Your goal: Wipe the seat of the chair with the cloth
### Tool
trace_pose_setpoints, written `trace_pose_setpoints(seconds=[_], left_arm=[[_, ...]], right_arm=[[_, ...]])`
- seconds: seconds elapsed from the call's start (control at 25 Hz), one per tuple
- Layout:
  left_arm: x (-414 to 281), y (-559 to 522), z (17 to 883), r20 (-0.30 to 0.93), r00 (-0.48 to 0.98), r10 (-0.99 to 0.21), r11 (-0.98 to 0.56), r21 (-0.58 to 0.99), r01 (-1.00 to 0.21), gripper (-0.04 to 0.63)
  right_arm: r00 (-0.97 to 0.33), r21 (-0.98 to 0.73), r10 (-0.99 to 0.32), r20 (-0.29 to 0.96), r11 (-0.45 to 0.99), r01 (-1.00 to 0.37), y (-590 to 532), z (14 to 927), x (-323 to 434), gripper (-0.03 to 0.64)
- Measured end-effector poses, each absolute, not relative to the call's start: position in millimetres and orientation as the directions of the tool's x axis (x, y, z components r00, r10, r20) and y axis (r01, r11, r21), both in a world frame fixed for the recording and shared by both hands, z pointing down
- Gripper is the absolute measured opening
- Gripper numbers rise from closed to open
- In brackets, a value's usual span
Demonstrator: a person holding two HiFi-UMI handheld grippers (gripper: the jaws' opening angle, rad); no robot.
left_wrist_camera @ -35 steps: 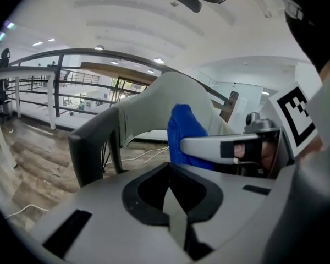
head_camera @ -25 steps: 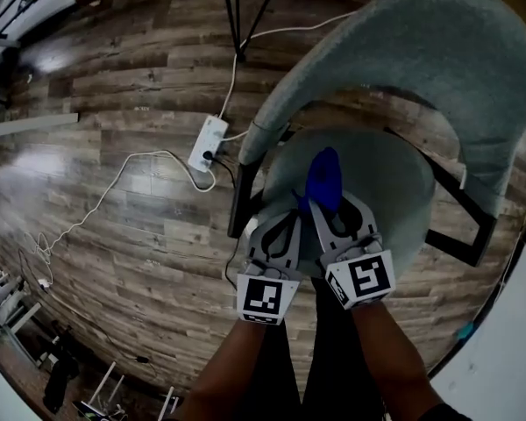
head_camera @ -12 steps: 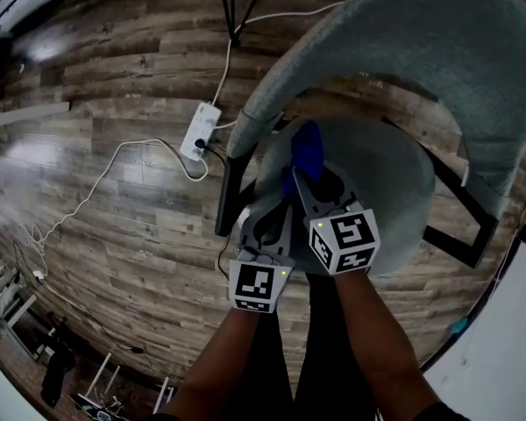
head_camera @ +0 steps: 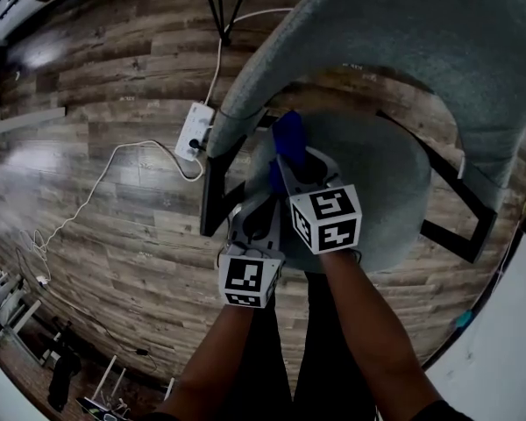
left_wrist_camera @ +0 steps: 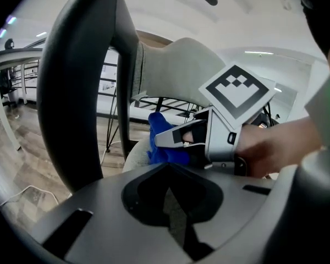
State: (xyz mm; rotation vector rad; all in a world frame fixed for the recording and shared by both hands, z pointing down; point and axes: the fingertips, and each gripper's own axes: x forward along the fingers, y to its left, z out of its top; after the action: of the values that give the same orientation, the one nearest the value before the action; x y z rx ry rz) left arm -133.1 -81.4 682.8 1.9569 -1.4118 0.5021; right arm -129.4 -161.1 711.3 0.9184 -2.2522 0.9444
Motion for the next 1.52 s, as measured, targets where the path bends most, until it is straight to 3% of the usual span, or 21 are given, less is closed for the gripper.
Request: trace_pose_setpoints(seconds=[1.52], left_arm=[[-66, -96, 678, 0.649, 0.411, -0.641, -0.245, 0.334, -0.910, 0.008]], right_arm=[[-0.475, -0.321, -0.442, 0.761, 0.379, -0.868, -178, 721, -32, 0.109]])
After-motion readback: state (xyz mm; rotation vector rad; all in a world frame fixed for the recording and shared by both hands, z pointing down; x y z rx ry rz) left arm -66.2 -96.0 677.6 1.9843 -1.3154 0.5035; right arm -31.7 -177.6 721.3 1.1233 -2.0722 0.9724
